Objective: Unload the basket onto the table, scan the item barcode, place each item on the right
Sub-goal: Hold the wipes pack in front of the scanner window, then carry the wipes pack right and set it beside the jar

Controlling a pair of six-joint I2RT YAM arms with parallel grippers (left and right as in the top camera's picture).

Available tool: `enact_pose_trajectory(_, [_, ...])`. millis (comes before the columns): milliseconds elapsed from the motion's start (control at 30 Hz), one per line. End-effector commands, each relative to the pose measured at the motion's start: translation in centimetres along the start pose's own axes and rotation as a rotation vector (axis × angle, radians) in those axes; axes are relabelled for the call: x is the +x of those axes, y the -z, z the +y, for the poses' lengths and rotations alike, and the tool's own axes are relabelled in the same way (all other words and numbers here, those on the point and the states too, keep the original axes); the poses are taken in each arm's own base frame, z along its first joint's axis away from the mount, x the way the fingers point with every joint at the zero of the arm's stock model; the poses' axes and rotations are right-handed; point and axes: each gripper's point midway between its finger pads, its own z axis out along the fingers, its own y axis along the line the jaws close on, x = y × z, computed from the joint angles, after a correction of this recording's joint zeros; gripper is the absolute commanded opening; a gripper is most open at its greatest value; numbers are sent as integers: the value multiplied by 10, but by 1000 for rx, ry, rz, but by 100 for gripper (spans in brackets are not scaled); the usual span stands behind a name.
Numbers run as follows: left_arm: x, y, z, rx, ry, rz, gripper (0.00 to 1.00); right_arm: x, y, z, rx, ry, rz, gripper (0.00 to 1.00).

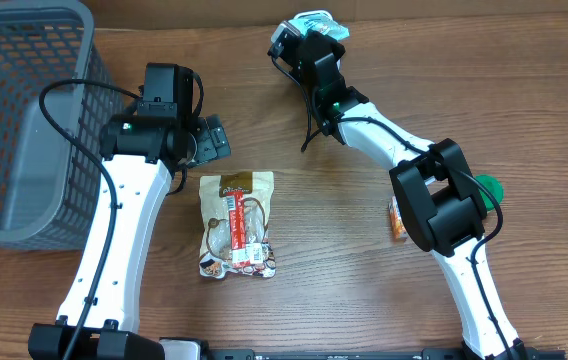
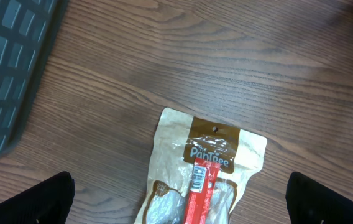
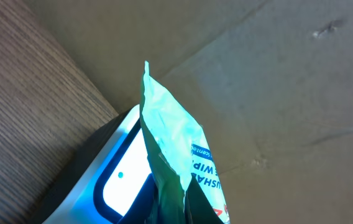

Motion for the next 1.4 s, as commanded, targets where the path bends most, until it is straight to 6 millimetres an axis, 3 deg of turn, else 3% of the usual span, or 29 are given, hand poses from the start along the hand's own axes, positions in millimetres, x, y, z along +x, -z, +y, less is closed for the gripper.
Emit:
enact_pose_trajectory(0, [-4, 4, 2, -10, -12, -18, 100, -7, 4, -13, 20, -53, -5, 4])
enact_pose_trajectory(167, [-4, 4, 2, -10, -12, -18, 100, -44, 27, -58, 74, -181, -76, 4])
enact_pose_trajectory(300, [-4, 4, 2, -10, -12, -18, 100, -75, 56, -108, 123, -326, -144, 4])
enact_pose_trajectory(433, [-4, 4, 2, -10, -12, -18, 100, -74, 77, -151, 140, -471, -131, 4])
enact_pose_trajectory(533, [-4, 4, 2, -10, -12, -18, 100, -47, 82, -171, 133, -580, -45, 4])
enact_pose_trajectory(633, [-4, 4, 2, -10, -12, -18, 99, 0, 84, -176, 93, -695, 106, 4])
enact_pose_trajectory(833, [-4, 4, 2, -10, -12, -18, 100, 96, 106, -153, -119, -883, 446, 4])
enact_pose_trajectory(1000, [-4, 4, 2, -10, -12, -18, 100, 167, 158, -118, -386, -1024, 773, 4])
enact_pose_trajectory(1167, [-4, 4, 2, -10, -12, -18, 100, 221, 205, -120, -422, -1085, 1018, 4])
enact_pose_trajectory(1367, [-4, 4, 2, -10, -12, -18, 100, 263, 223, -127, -391, -1152, 1118, 4])
